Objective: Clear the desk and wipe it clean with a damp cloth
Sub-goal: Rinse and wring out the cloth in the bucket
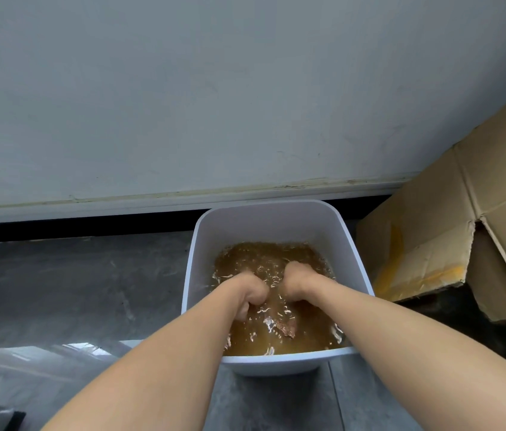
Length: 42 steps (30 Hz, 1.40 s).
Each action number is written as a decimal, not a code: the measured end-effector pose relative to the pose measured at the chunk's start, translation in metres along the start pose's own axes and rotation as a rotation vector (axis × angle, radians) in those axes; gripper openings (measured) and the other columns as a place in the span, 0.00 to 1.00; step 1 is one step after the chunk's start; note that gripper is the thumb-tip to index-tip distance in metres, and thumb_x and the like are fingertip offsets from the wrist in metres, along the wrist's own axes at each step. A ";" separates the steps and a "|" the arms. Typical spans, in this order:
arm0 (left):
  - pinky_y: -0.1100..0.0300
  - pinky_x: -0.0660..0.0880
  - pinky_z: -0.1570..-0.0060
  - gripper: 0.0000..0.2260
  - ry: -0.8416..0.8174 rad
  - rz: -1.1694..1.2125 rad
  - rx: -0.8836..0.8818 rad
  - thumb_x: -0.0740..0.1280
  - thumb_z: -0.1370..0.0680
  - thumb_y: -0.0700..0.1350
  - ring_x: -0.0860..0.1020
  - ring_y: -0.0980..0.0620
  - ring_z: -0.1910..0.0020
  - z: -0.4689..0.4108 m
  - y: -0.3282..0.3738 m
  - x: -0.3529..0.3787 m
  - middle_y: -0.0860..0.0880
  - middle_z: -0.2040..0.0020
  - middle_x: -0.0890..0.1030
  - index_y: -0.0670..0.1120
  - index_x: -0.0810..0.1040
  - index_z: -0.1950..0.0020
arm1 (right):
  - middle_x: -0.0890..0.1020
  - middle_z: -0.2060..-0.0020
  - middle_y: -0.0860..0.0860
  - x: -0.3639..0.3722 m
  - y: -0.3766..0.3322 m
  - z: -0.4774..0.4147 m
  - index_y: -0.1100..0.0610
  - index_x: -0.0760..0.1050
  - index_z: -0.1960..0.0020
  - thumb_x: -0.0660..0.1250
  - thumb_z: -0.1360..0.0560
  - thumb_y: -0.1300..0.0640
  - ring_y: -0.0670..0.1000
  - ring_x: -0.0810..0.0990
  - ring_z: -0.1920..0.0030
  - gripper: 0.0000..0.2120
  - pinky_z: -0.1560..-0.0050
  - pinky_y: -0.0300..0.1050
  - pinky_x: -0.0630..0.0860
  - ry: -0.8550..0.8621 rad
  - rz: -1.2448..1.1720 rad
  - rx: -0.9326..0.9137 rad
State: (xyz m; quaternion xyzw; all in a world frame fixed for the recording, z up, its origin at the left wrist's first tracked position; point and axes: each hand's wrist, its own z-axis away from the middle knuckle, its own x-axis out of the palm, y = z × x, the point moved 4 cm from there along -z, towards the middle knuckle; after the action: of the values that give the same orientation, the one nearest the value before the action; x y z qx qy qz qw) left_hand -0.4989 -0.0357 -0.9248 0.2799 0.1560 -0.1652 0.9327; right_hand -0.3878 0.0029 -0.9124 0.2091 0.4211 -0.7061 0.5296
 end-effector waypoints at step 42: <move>0.69 0.56 0.79 0.13 -0.126 0.328 0.012 0.55 0.19 0.40 0.69 0.54 0.78 0.004 0.009 -0.002 0.48 0.76 0.72 0.44 0.72 0.63 | 0.82 0.47 0.59 0.009 -0.015 0.017 0.62 0.75 0.39 0.66 0.23 0.62 0.57 0.82 0.55 0.13 0.62 0.46 0.81 -0.004 -0.335 0.047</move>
State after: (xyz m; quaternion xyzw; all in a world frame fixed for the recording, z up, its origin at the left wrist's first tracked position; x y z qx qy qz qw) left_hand -0.4961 -0.0302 -0.9170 0.2963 0.0485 -0.0288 0.9534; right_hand -0.4021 -0.0147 -0.9043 0.1470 0.4324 -0.7946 0.4002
